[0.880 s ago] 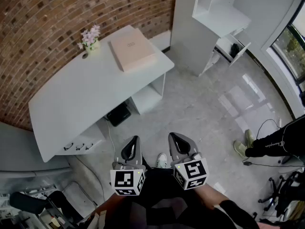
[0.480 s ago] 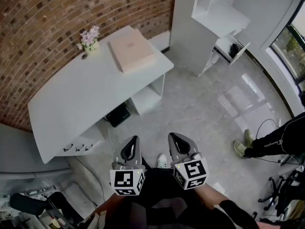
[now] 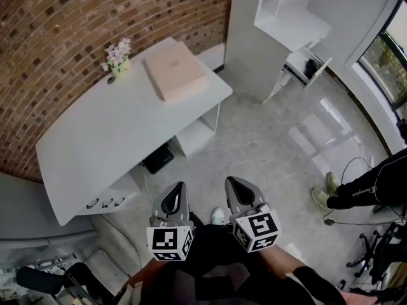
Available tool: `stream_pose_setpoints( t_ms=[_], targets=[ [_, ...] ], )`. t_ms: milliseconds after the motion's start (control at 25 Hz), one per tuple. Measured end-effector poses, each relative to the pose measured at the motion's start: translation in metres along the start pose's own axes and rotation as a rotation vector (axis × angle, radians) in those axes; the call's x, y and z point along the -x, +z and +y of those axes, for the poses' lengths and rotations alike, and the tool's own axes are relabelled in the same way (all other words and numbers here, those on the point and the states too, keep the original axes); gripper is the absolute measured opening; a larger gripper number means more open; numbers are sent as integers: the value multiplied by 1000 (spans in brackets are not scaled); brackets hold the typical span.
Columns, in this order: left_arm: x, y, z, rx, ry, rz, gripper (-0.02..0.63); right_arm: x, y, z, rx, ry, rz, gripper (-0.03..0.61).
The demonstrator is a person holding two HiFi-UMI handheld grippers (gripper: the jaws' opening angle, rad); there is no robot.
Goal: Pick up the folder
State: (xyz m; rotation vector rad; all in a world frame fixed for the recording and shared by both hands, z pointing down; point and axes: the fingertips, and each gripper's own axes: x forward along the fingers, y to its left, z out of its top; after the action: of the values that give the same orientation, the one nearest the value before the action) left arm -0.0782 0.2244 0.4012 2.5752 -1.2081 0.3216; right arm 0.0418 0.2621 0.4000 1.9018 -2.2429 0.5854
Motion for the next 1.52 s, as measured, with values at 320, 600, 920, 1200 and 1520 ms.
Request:
stream_pose_setpoints(
  t_ms=[320, 600, 920, 1200, 1520],
  targets=[
    [-24, 16, 40, 15, -55, 4, 3, -42, 16, 11, -26, -48, 7, 2],
    [-46, 40, 90, 16, -96, 0, 3, -90, 38, 28, -53, -93, 2, 2],
    [-58, 54, 141, 16, -130, -9, 3, -131, 49, 48, -68, -149, 0, 2],
    [-67, 56, 178, 30, -127, 0, 3, -166, 58, 59, -60, -166, 7, 3],
    [-93, 67, 205, 30, -93, -13, 3, -211, 71, 54, -35, -129, 17, 2]
  ],
)
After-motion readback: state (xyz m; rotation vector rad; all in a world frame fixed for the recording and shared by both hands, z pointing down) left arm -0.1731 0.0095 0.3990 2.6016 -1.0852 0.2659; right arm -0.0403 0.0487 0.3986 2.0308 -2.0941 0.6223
